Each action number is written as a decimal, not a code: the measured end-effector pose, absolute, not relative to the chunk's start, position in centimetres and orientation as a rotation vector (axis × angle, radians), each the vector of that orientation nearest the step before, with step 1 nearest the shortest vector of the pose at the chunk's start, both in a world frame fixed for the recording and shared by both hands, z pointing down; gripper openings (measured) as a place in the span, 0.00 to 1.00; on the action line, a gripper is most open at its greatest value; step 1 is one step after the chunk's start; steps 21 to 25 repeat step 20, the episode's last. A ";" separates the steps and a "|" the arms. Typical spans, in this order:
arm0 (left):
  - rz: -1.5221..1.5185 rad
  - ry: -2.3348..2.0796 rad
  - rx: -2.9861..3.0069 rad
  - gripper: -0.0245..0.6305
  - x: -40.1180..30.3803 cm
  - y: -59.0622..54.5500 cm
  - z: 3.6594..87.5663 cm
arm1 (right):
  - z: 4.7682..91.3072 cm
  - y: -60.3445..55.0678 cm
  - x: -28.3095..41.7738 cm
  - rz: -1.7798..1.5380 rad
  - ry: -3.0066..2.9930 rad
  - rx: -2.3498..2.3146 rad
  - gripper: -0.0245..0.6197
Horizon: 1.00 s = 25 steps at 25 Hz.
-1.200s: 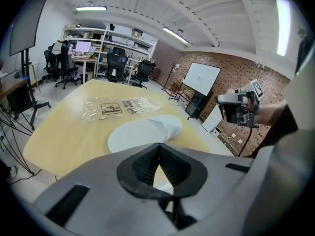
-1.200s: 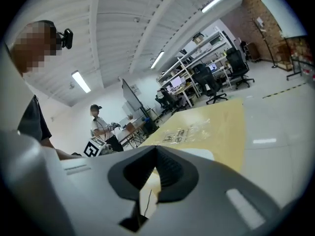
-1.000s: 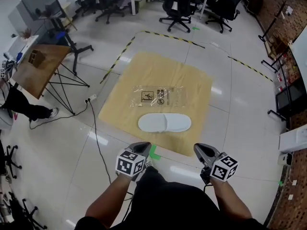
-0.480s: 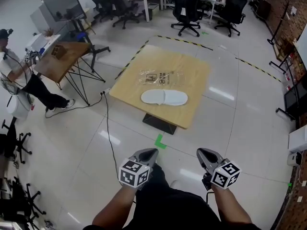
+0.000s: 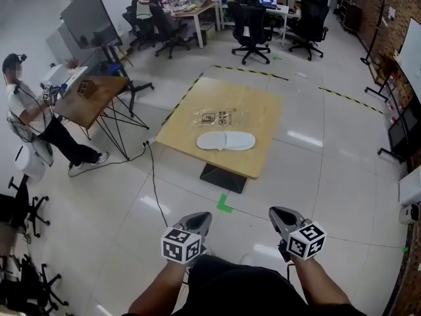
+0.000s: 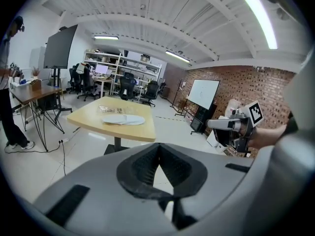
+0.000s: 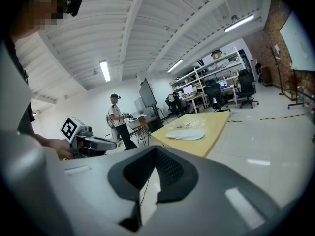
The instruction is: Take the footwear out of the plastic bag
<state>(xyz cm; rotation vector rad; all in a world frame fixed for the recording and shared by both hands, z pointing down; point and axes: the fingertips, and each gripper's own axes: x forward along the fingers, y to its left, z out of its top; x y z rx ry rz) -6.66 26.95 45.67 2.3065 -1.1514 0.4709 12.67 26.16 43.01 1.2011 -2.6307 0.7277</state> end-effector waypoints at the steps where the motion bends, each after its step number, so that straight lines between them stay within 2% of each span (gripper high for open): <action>1: 0.463 -1.160 2.306 0.05 -6.9 26.9 45.4 | 43.0 26.1 12.6 0.722 -2.628 1.206 0.04; 25: 0.436 -1.197 2.313 0.05 -6.7 27.2 44.3 | 42.8 27.2 14.1 0.726 -2.618 1.226 0.04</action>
